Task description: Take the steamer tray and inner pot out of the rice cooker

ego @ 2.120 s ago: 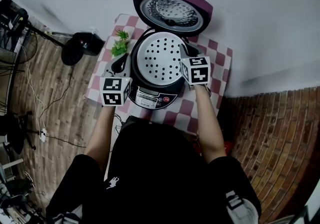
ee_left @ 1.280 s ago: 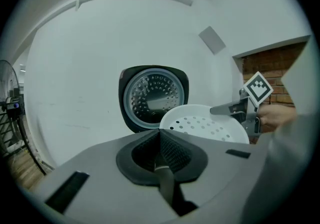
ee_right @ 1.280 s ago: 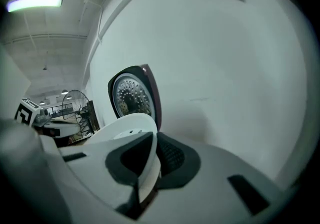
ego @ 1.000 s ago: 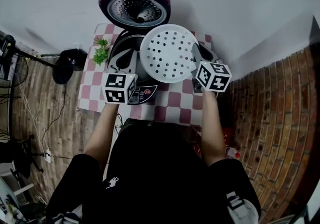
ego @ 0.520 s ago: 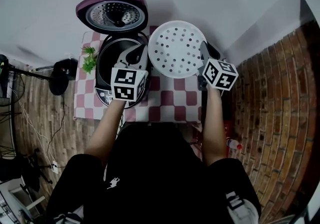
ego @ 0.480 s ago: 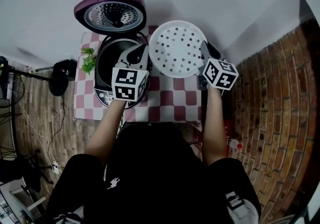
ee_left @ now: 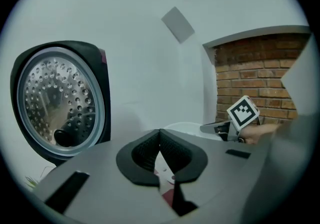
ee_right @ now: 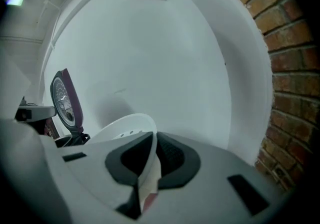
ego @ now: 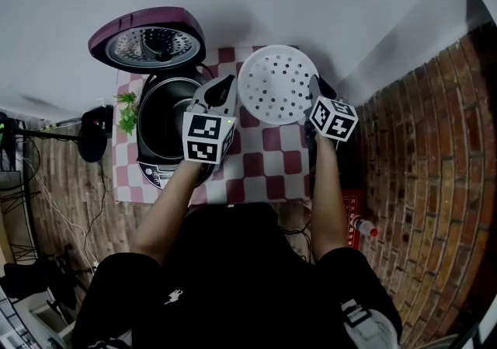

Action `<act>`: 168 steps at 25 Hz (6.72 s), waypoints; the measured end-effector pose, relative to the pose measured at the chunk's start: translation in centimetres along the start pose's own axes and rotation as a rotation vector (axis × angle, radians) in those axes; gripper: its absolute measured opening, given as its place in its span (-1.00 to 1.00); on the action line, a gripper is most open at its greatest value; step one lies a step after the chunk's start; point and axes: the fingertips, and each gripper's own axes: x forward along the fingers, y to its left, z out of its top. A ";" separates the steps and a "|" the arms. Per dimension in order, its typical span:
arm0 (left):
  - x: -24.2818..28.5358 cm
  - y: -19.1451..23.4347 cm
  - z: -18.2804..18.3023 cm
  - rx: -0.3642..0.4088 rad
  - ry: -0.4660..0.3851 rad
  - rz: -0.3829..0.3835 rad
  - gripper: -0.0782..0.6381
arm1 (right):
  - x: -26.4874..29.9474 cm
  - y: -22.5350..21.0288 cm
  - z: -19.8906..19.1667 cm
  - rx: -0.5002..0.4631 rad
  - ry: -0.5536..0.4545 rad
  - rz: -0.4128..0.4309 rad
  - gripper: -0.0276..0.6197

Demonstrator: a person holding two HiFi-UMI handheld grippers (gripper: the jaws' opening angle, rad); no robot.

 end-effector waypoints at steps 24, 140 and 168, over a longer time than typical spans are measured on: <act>2.8 2.9 -2.4 0.001 0.088 0.026 -0.77 | 12.3 -2.5 -7.0 0.092 0.098 0.002 -0.84; -11.4 22.6 -17.2 0.122 0.478 0.053 -0.43 | 4.6 30.1 -8.2 -0.910 0.490 0.016 -0.55; -18.5 22.4 -5.9 -0.028 0.090 0.186 -0.61 | -3.7 35.2 2.9 -0.671 0.039 0.091 -0.90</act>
